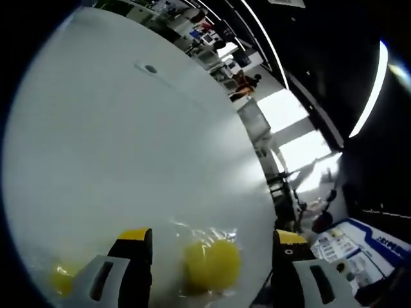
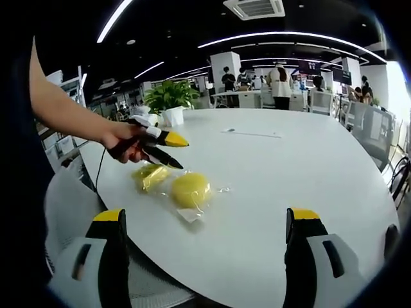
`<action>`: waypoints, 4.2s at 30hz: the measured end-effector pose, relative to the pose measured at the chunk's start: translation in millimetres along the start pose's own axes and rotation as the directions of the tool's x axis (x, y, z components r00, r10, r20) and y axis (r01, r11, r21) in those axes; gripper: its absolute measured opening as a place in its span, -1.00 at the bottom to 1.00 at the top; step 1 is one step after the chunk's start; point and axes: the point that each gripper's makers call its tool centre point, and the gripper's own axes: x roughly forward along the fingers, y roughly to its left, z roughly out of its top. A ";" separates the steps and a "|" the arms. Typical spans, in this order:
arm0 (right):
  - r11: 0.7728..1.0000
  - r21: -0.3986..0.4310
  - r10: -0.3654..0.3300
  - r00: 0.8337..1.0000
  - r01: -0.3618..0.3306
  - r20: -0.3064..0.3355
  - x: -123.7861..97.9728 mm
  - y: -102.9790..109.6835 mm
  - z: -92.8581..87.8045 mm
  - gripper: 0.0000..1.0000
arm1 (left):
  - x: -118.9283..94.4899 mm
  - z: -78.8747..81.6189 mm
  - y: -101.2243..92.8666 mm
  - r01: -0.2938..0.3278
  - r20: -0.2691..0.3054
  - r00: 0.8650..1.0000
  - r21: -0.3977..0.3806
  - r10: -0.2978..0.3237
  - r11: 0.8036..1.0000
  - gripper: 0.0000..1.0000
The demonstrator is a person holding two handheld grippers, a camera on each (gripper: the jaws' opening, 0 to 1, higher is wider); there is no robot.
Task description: Compare the silicone blocks by pressing each to a similar depth, holding the contact briefly, and releasing to observe deformation and rebound differences across the visible hardness samples.
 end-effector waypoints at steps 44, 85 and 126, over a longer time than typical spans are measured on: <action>0.999 0.043 -0.029 0.999 0.030 -0.023 -11.5 -5.6 -14.9 0.93 | 30.3 -26.1 21.8 -0.193 -0.067 0.980 -0.055 0.189 0.980 -0.82; 1.000 -0.013 0.024 1.000 -0.024 -0.007 0.5 7.9 4.7 0.93 | -26.0 14.3 -74.9 0.139 0.140 0.981 -0.004 -0.137 0.990 -1.00; 0.984 -0.166 0.098 0.964 -0.058 0.246 -17.8 17.2 149.3 0.93 | -149.4 98.7 -272.5 0.396 0.096 0.855 0.512 -0.509 0.762 -1.00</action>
